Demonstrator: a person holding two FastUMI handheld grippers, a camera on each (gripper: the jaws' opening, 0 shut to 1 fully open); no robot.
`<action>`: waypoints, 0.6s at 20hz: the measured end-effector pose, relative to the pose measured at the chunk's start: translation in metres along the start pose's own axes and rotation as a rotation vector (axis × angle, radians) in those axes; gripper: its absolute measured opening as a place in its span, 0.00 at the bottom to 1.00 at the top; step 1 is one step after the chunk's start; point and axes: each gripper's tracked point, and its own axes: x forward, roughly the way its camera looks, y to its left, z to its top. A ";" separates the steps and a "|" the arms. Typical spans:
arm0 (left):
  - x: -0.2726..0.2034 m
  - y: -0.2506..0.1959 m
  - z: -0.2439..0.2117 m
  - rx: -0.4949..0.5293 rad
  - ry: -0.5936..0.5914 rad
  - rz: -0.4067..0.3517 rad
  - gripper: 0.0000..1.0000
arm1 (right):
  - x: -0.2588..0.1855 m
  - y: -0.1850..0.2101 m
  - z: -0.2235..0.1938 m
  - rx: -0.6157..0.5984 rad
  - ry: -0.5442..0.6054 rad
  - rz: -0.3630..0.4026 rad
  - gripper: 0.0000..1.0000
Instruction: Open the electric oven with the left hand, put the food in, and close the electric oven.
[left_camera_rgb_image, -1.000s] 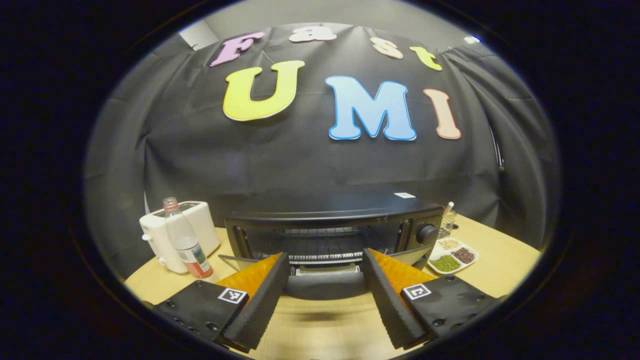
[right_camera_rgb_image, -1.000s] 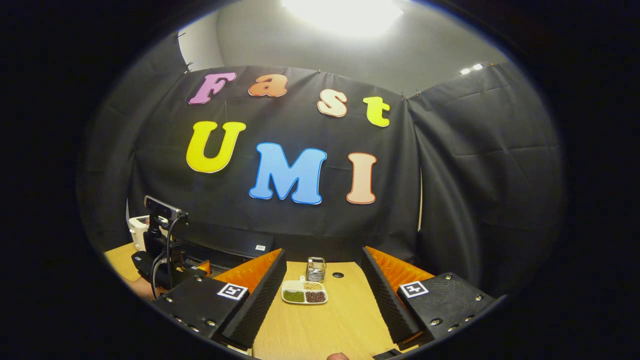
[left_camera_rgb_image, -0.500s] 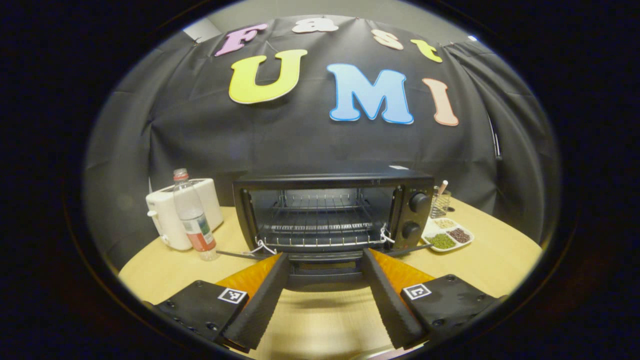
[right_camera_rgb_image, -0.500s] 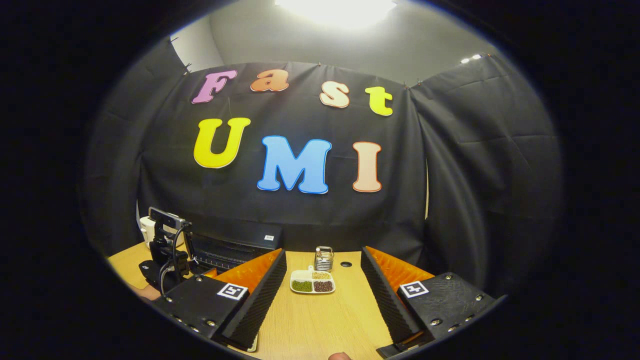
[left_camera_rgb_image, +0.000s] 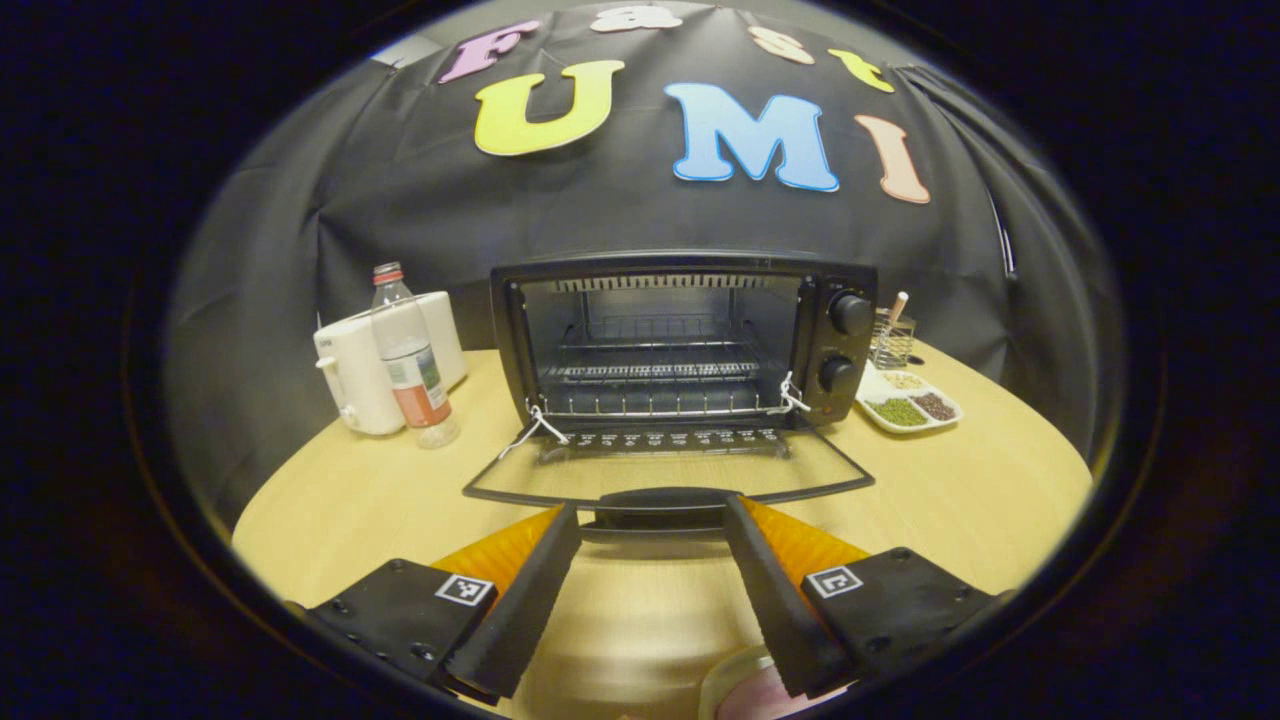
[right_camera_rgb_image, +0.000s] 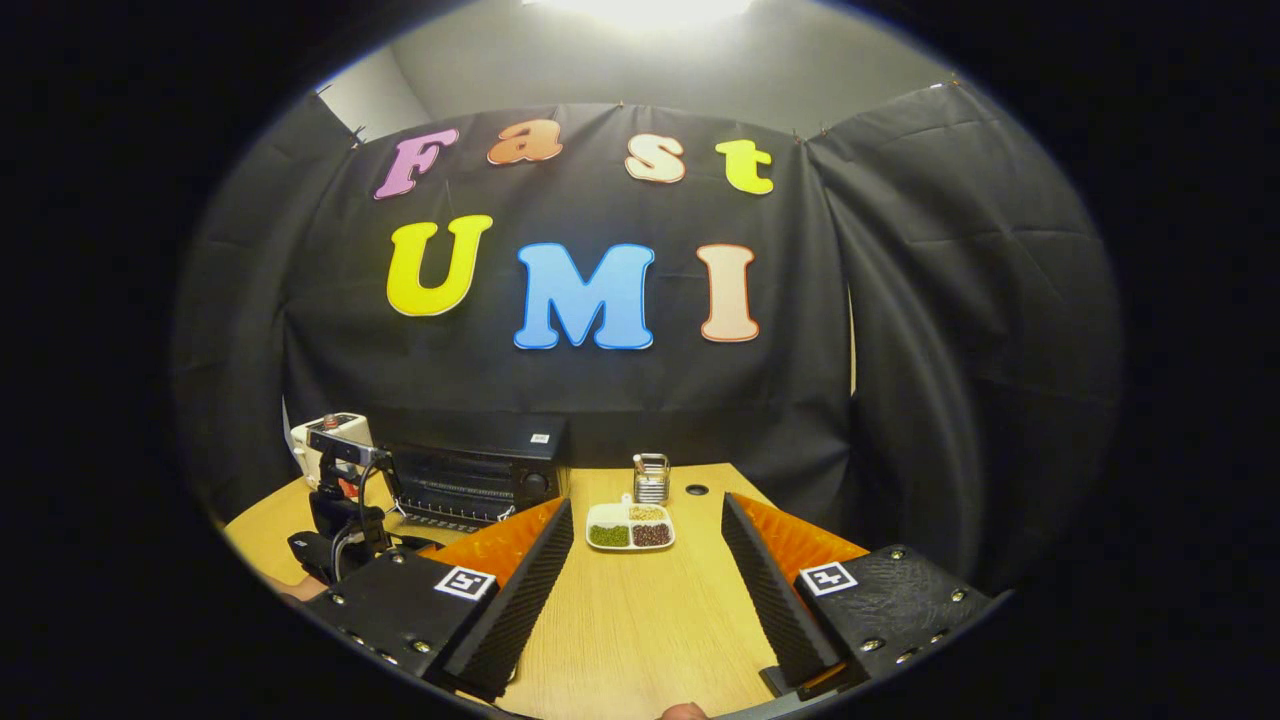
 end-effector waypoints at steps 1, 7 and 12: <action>-0.008 0.003 0.006 0.000 -0.012 0.002 0.98 | 0.001 0.003 -0.003 -0.003 0.008 0.011 0.95; -0.074 0.022 0.077 -0.014 -0.187 0.005 1.00 | 0.019 0.031 -0.015 0.003 0.023 0.116 0.95; -0.141 0.055 0.148 -0.045 -0.356 0.049 1.00 | 0.034 0.059 -0.030 0.012 0.074 0.211 0.95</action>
